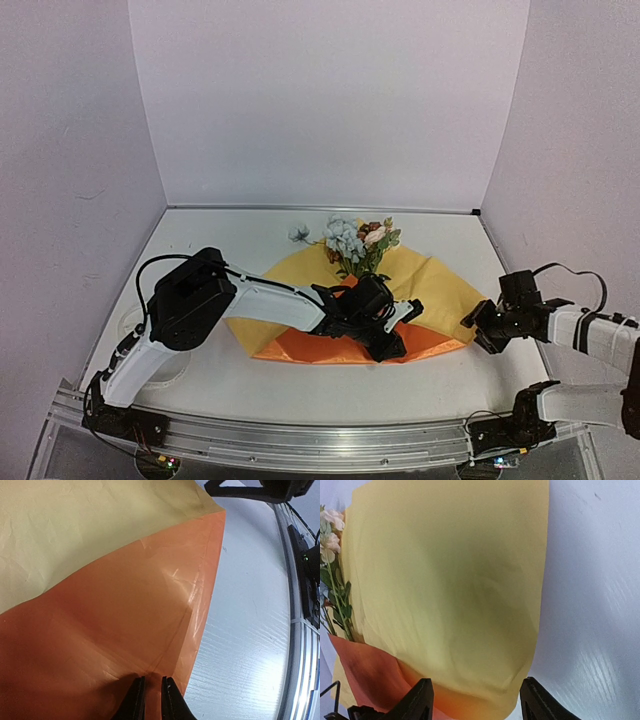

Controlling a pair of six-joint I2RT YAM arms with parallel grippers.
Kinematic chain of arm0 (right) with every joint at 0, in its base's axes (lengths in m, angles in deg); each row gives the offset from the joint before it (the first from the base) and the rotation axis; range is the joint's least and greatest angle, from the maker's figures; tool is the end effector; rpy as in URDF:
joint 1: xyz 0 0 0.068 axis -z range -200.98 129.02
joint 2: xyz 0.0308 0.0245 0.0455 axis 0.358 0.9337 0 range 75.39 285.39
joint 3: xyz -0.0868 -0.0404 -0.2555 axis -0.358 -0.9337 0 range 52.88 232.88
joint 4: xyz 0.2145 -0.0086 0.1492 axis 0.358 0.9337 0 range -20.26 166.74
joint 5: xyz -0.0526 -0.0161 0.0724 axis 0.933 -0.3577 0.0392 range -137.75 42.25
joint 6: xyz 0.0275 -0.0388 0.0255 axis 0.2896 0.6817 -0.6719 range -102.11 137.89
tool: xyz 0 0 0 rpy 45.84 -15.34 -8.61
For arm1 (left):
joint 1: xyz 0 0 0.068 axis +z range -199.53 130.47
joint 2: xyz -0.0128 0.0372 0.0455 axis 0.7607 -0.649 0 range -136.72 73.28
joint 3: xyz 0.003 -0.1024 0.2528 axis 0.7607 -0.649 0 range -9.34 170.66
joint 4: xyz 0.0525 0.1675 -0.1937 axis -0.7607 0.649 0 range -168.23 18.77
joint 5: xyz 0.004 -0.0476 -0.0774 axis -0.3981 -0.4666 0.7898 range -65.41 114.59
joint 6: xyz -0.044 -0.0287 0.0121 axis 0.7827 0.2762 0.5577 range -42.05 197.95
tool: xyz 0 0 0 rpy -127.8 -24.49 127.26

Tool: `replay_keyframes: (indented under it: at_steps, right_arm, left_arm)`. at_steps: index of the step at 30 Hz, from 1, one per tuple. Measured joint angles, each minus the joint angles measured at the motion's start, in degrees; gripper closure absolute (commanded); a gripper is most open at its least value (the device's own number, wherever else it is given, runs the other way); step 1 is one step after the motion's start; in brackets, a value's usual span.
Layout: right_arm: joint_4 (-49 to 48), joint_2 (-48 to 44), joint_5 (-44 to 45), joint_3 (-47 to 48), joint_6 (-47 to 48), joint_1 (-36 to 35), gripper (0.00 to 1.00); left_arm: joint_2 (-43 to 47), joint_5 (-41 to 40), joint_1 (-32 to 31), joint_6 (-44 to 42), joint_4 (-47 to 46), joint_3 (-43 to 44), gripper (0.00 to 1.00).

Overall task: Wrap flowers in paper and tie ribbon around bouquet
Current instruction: Pick up the right corner of the flattened wrapping paper from the center of the board.

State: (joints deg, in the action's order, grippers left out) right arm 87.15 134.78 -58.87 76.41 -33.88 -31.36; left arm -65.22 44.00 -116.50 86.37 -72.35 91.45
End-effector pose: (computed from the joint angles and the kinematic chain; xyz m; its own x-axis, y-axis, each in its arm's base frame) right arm 0.1801 0.0400 0.1584 -0.7159 0.6525 -0.2486 0.4397 0.6978 0.5654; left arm 0.1949 -0.4888 0.1119 -0.4077 0.6061 -0.6830 0.9123 0.2389 -0.3326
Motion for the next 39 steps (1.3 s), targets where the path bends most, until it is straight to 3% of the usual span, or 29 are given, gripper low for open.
replay_keyframes:
  at_steps: [6,8,13,21,26,31,33,39]
  right_arm:
    - [-7.47,4.27,-0.22,0.43,-1.34,1.84,0.7]
    - [-8.36,4.96,-0.56,0.87,-1.58,1.95,0.71]
    - [-8.53,4.43,-1.37,1.61,-1.37,2.01,0.53]
    - [-3.09,-4.77,-1.07,-2.25,-0.59,3.31,0.27]
    - [-3.49,-5.19,-1.88,-6.78,-1.59,4.3,0.21]
    - [-8.76,-4.11,-2.03,-8.48,-3.66,5.45,0.31]
    - [-14.95,-1.37,-2.06,-9.63,-5.9,5.75,0.39]
    - [-20.56,1.31,-1.91,-10.96,-8.53,5.93,0.64]
  left_arm:
    - [0.0,0.12,0.03,0.44,0.01,0.0,0.87]
    - [0.0,0.13,0.04,0.46,0.03,0.0,0.87]
    - [0.0,0.16,0.07,0.48,0.03,0.0,0.87]
    - [0.0,0.39,0.31,0.48,0.08,0.0,0.87]
    - [0.0,0.45,0.4,0.48,0.08,0.0,0.87]
    - [0.0,0.58,0.5,0.47,0.18,0.02,0.87]
    - [0.0,0.91,0.63,0.48,0.24,0.02,0.87]
    - [0.0,1.04,0.67,0.48,0.29,0.02,0.87]
